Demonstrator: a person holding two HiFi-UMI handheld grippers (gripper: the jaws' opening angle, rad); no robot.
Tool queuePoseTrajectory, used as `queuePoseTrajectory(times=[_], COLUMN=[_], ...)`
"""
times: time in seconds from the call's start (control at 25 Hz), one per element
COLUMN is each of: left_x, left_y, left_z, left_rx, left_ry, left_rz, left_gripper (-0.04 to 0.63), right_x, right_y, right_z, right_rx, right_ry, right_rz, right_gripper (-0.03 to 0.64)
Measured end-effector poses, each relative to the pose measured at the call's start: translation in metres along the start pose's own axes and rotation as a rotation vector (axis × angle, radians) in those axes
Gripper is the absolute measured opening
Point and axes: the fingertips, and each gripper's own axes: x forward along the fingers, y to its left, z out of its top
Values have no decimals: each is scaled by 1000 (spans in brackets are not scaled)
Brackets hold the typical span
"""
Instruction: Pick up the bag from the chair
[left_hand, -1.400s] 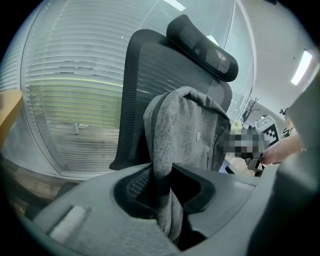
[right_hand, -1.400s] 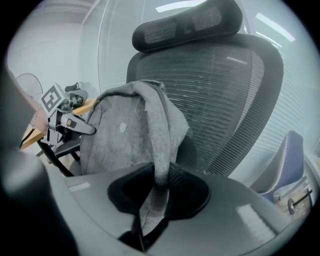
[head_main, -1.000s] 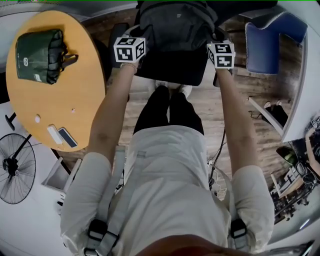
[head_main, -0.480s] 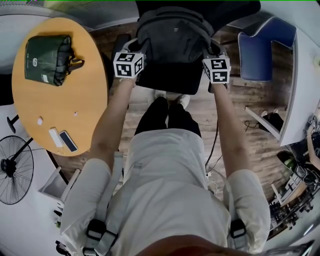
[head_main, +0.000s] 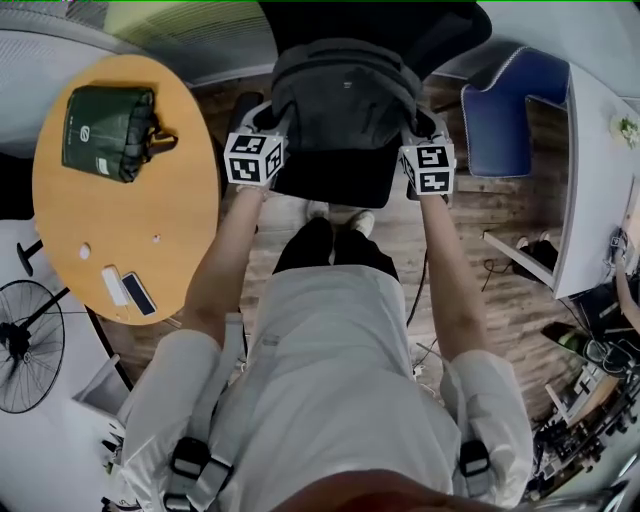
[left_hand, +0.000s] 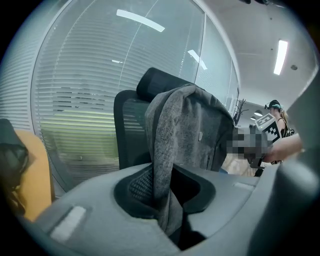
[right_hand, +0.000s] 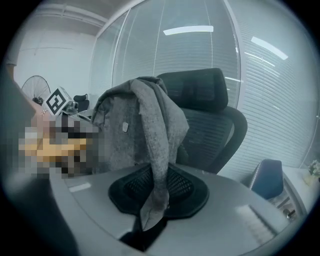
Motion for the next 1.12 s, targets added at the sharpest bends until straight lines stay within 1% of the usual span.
queuePoseTrajectory(times=[0.48, 0.92, 1.12], left_x=[-73, -126, -152], left_y=[-39, -71, -86], left_z=[42, 82, 102], left_rx=[34, 61, 73], left_ry=[-76, -144, -179], left_rz=[12, 3, 4], left_gripper=[67, 67, 67], right_x=[-75, -142, -173], right_y=[16, 26, 33], right_z=[46, 84, 103], right_rx=[1, 1, 9], right_ry=[-55, -100, -121], right_rz=[-22, -54, -54], right_gripper=[60, 60, 60])
